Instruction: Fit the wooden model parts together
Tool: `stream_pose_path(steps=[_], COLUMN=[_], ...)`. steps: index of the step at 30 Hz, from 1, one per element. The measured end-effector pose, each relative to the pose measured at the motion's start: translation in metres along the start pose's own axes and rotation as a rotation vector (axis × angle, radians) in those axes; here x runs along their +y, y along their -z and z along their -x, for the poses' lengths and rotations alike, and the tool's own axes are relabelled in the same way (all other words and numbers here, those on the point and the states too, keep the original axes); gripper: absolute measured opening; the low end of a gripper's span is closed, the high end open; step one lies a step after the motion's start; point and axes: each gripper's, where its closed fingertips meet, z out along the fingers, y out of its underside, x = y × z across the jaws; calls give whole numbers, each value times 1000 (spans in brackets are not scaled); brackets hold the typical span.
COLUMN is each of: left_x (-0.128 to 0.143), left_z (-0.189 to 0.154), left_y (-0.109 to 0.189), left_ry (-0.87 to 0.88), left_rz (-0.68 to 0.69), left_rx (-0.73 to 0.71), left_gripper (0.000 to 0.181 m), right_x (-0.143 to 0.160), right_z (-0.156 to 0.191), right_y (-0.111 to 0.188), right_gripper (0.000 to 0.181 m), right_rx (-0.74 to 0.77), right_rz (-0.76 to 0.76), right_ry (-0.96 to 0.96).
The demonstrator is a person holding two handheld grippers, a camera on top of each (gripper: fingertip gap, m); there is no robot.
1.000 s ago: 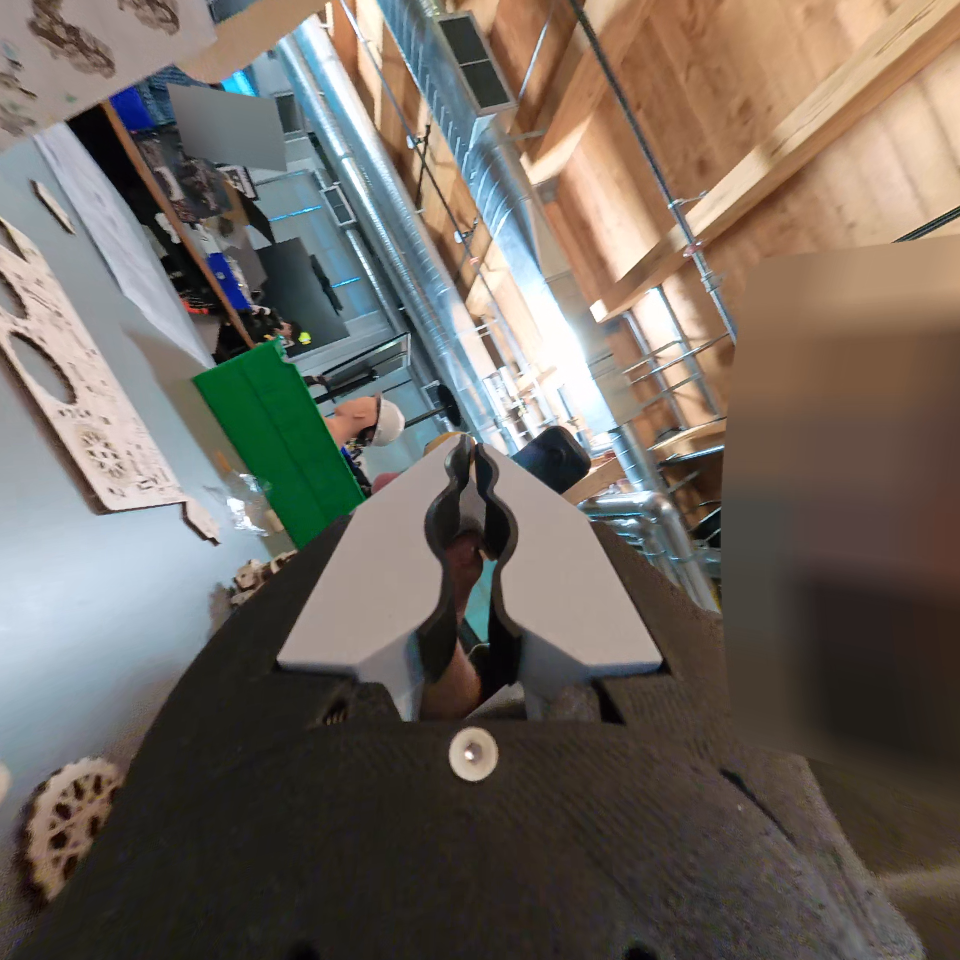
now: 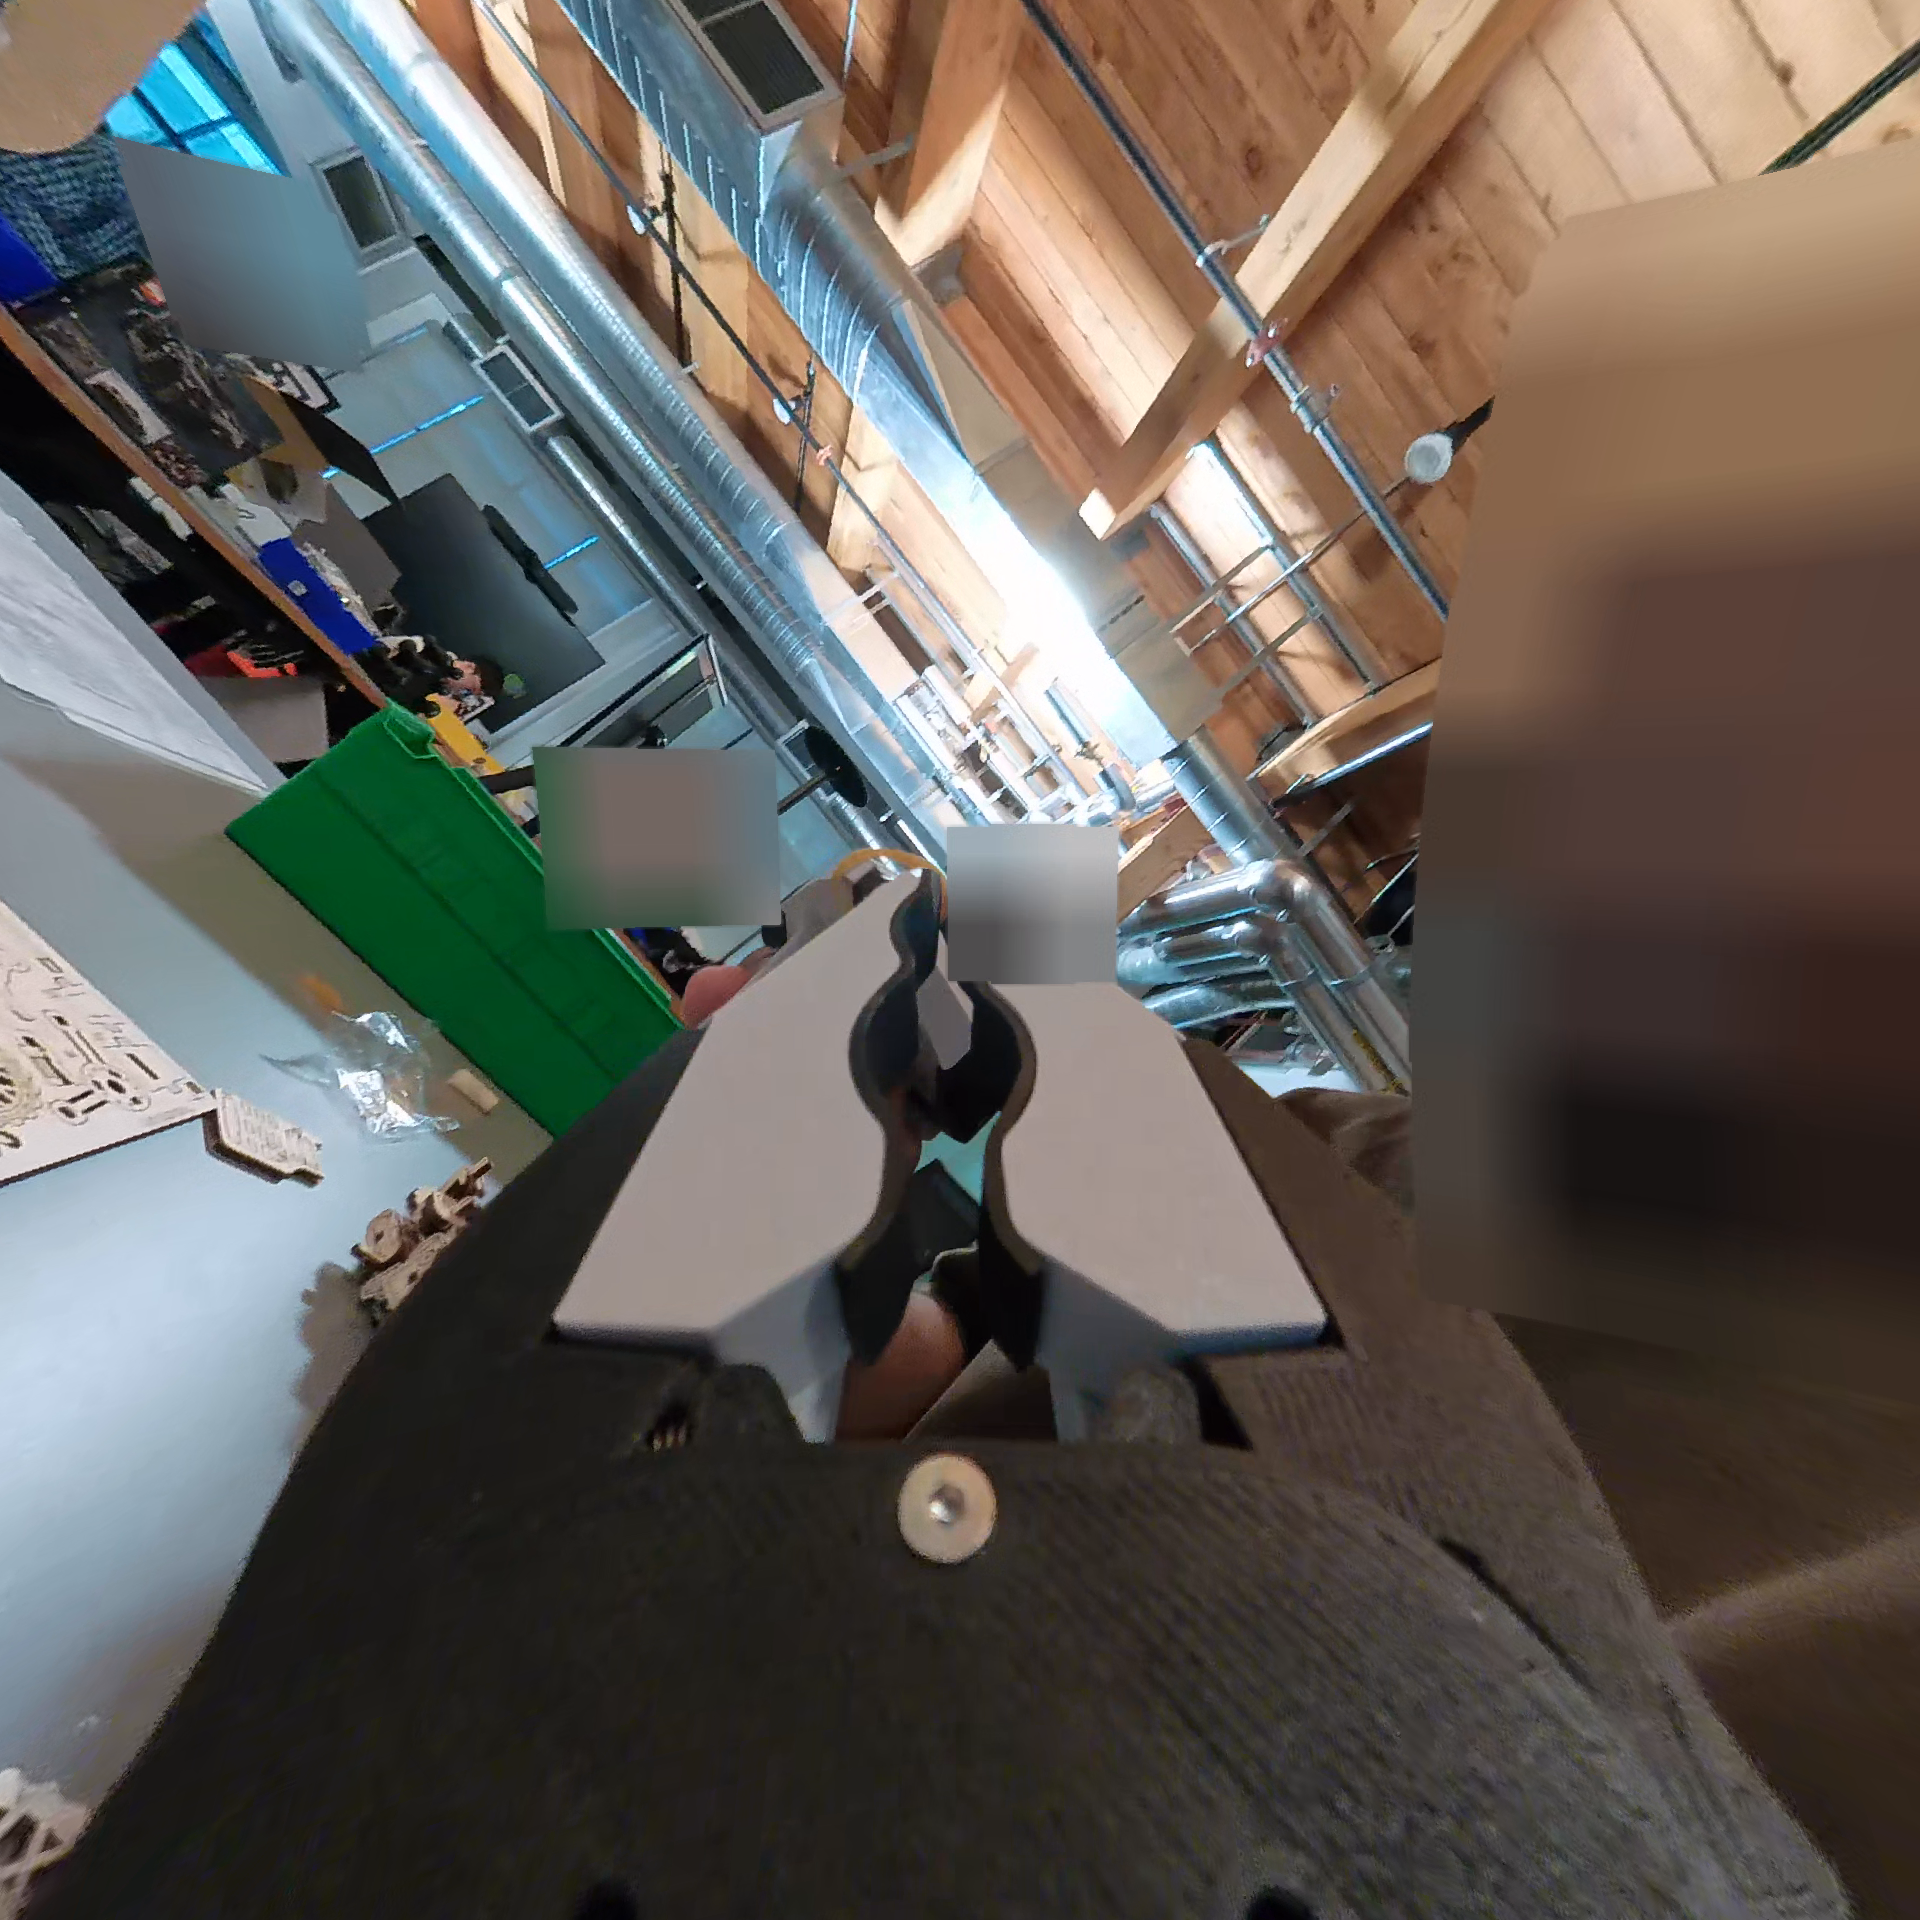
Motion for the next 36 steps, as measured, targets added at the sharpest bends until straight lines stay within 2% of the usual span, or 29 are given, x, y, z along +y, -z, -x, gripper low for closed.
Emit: stream_pose_path(steps=[5, 9, 15, 19, 20, 22, 23, 28, 31, 36], left_x=[1, -3, 1, -1, -2, -3, -4, -1, 3, -2], left_z=[-3, -7, -8, -5, -6, -13, -12, -21, -24, -26], left_y=[1, 4, 2, 4, 4, 3, 3, -5, -8, -4], left_ry=[-74, -80, -109, -114, -114, -111, -105, -112, -133, -167], left_rz=[36, 37, 59, 54, 48, 27, 12, 10, 41, 36], left_rx=[-27, -29, -49, -71, -70, -29, -37, -16, -25, -54], left_gripper=[1, 12, 22, 17, 17, 4, 6, 10, 11, 12], right_x=[-4, -9, -7, -5, -5, -4, -5, -11, -13, -15], right_z=[4, 13, 15, 14, 12, 1, 1, 19, 29, 25], right_y=[1, 2, -1, -2, -1, 1, 2, -1, -2, -1], right_gripper=[0, 0, 0, 0, 0, 0, 0, 0, 0, 0], right_rx=[-33, -109, -106, -64, -38, 68, 84, 27, -18, -23], right_rz=[-34, -76, -67, -38, -31, -12, -10, -15, -36, -43], right_ry=[-11, -65, -60, 5, 37, 115, 157, 265, 239, 178])
